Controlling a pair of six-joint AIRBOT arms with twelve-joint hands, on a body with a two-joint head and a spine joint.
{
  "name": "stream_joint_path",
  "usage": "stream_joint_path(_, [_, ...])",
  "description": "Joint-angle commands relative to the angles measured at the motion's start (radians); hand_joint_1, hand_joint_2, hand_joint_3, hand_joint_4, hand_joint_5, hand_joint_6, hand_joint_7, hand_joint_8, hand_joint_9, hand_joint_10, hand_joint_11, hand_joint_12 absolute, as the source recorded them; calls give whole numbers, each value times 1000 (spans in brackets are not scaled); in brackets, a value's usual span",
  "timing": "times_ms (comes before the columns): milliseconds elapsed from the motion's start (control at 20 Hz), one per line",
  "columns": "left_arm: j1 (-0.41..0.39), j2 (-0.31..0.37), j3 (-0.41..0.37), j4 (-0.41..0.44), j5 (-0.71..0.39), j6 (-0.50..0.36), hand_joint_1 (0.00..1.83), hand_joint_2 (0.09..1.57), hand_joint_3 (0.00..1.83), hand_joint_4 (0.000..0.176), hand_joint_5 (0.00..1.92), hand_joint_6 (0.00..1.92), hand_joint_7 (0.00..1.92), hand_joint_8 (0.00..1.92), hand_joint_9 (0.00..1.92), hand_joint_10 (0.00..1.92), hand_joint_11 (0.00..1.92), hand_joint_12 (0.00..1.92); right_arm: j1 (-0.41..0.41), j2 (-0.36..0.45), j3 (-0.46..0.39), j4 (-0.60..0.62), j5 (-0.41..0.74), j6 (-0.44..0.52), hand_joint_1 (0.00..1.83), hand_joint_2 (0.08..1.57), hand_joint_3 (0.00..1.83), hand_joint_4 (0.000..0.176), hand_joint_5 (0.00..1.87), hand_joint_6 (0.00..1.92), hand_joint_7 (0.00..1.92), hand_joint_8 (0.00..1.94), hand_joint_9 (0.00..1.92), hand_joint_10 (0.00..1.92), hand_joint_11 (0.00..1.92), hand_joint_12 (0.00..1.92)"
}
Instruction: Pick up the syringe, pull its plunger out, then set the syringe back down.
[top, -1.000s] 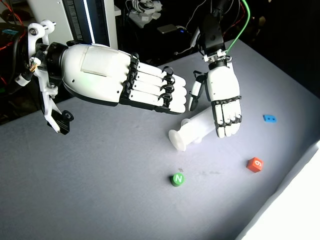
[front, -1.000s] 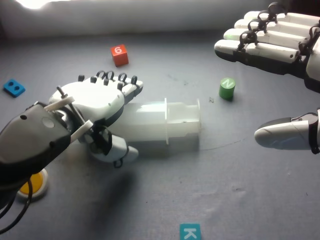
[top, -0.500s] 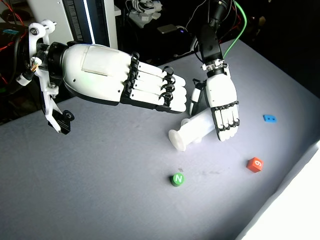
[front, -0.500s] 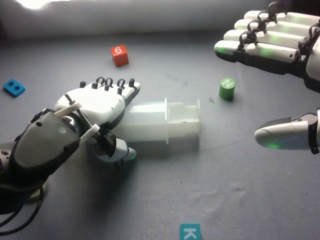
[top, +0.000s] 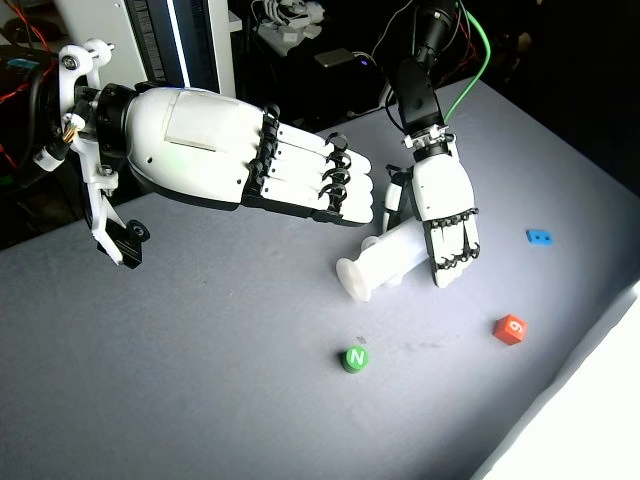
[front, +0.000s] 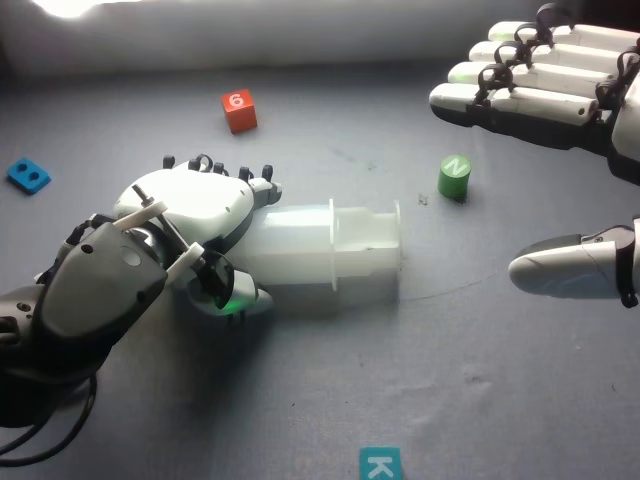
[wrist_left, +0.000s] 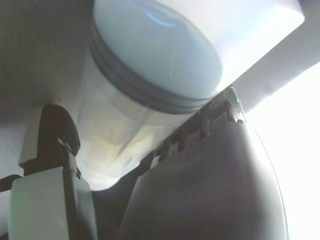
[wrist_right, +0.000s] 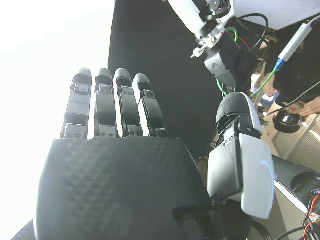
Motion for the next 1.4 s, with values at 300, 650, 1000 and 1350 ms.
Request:
stream_joint_path(300, [-4, -9, -5, 12, -25, 11, 1189, 1168, 4, 17, 854, 1168, 907, 1143, 1023, 473, 617, 1152, 6, 2, -1, 21, 128, -1, 71, 1117, 2, 0, 98, 12, 106, 11, 66, 10, 11, 34])
stream_joint_path(650, [-38, 8, -18, -27, -25, 44, 1194, 1168, 0, 7, 834, 1200, 938, 1094, 976, 647, 626, 1220, 28, 2, -1, 115, 119, -42, 94, 1115, 1, 0, 95, 0, 101, 1, 67, 0, 0, 57])
stream_joint_path(1000, [-124, 77, -91, -83, -12, 97, 1191, 1175, 1, 0, 811, 1216, 930, 1119, 966, 597, 621, 1173, 93, -11, -1, 173, 49, -42, 110, 1113, 0, 0, 105, 10, 116, 10, 84, 13, 37, 36])
stream_joint_path(1350, [-256, 151, -166, -184, 27, 202, 1183, 1189, 0, 0, 803, 1193, 890, 1214, 919, 607, 582, 1167, 170, -32, 0, 258, 8, -42, 485, 1013, 0, 0, 10, 0, 13, 0, 12, 0, 0, 32])
